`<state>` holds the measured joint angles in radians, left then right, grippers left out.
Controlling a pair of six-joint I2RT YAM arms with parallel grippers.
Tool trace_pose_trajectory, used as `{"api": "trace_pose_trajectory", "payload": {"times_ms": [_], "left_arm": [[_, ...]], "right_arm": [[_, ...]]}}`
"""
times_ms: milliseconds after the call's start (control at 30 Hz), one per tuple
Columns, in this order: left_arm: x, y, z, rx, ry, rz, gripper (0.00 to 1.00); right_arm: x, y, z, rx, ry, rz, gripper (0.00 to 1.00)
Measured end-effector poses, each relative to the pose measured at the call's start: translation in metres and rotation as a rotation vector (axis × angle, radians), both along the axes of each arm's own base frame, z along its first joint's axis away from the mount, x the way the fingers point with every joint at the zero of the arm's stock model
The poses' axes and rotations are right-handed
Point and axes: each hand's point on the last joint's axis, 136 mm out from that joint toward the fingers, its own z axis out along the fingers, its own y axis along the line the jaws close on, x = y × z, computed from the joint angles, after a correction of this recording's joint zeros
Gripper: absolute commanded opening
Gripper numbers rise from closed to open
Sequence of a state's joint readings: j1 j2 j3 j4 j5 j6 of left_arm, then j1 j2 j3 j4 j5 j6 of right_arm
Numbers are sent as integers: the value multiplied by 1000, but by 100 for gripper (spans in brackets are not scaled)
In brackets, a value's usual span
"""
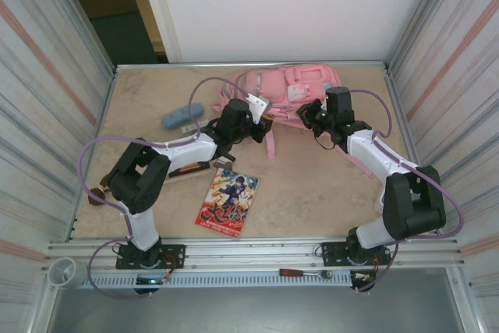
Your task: Pack the student bag
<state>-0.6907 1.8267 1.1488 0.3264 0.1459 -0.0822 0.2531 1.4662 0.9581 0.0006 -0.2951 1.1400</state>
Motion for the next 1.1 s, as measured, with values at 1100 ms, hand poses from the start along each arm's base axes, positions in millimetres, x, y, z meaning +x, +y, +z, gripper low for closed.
{"api": "trace_pose_trajectory", "payload": {"times_ms": [1100], "left_arm": [[-36, -32, -17, 13, 89, -100, 38]], "right_arm": [[12, -8, -18, 7, 20, -79, 4]]}}
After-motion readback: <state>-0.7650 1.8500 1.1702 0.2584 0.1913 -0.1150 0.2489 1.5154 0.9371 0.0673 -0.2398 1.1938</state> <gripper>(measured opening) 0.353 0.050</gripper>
